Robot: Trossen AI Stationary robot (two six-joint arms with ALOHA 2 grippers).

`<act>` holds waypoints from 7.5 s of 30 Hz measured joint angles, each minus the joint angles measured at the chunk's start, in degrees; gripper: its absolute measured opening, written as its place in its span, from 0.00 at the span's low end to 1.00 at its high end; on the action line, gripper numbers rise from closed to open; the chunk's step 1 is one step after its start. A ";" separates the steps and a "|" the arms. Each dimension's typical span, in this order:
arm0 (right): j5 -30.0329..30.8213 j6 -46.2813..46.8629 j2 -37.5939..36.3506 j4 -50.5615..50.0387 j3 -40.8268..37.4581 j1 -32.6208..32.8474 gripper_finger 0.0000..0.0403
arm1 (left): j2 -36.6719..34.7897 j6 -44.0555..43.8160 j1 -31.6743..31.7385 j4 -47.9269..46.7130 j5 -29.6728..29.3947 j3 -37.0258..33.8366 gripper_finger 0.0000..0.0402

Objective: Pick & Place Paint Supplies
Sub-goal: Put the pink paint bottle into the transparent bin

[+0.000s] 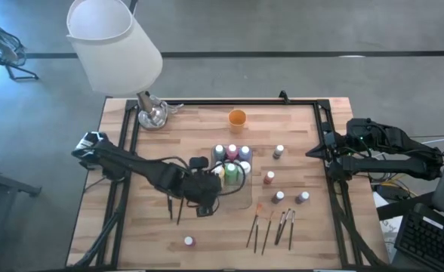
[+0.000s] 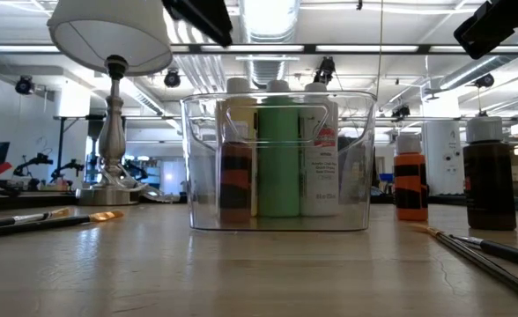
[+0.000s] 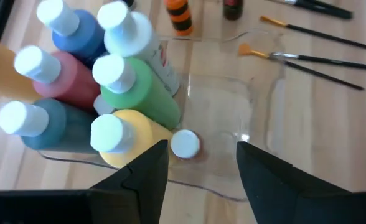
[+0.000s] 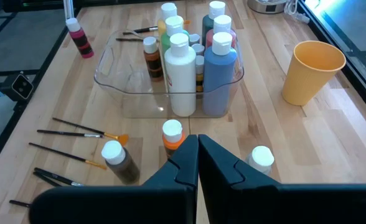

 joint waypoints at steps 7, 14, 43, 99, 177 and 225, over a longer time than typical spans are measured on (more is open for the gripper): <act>0.00 0.02 -0.01 0.02 0.00 -0.01 0.02 | -0.03 -3.85 -6.30 -10.77 -0.86 9.25 0.47; 0.00 0.00 -0.01 0.00 0.00 -0.01 0.02 | -0.07 -6.71 -15.24 -12.96 -1.11 15.30 0.42; 0.00 0.00 0.00 0.00 0.00 0.00 0.02 | 0.22 -11.65 -26.79 -7.86 6.00 8.65 0.35; -0.01 0.01 -0.01 0.02 0.00 -0.01 0.02 | 0.17 -15.02 -22.24 16.60 11.47 -18.36 0.61; 0.00 0.00 -0.01 0.02 0.00 -0.01 0.02 | -0.70 -3.05 -21.48 7.71 10.54 -6.08 0.32; -0.02 0.00 0.00 0.00 0.00 0.00 0.02 | -0.81 -0.73 -2.39 11.88 -1.27 -8.63 0.32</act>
